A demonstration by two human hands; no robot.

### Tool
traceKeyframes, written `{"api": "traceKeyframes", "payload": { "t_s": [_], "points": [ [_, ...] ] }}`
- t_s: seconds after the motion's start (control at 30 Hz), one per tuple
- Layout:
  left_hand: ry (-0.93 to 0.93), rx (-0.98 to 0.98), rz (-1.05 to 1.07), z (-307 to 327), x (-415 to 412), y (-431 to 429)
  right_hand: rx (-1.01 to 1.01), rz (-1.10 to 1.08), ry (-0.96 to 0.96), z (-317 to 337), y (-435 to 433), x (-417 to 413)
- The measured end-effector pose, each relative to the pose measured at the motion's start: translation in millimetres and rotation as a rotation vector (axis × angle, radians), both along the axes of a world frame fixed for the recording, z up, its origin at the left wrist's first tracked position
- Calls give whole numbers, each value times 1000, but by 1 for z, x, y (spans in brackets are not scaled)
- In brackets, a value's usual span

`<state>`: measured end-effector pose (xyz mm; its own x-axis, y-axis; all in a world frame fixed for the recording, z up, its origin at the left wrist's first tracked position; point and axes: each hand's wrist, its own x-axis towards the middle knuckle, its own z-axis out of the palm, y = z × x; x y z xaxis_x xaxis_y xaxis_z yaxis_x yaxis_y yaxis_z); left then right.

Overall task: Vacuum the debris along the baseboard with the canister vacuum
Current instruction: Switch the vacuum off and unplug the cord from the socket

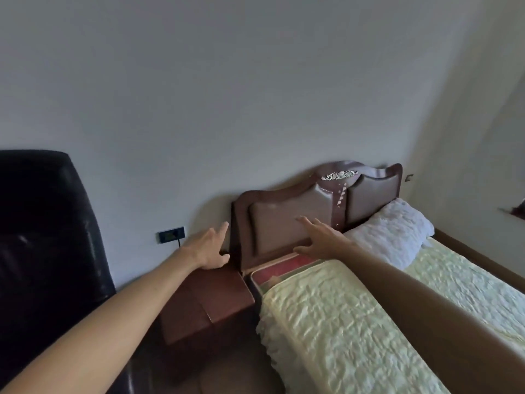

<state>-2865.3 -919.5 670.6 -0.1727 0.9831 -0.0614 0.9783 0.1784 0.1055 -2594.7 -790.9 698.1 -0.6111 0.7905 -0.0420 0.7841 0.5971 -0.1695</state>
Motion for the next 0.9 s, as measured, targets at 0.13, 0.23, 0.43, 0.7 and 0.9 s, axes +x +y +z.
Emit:
{"api": "traceKeyframes", "payload": {
  "t_s": [0.13, 0.23, 0.43, 0.7, 0.9],
  "points": [
    [13, -28, 79, -8, -32, 7, 22, 102, -34, -4, 34, -51],
    [11, -56, 147, -15, -54, 18, 11, 191, -42, -9, 62, -88],
    [-22, -56, 285, -26, -83, 64, 12, 338, -77, -20, 130, -155],
    [-60, -84, 433, -50, -109, 117, -80, 491, -120, -57, 202, -225],
    [-73, -119, 540, -76, -134, 117, -130, 603, -187, -88, 217, -272]
  ]
}}
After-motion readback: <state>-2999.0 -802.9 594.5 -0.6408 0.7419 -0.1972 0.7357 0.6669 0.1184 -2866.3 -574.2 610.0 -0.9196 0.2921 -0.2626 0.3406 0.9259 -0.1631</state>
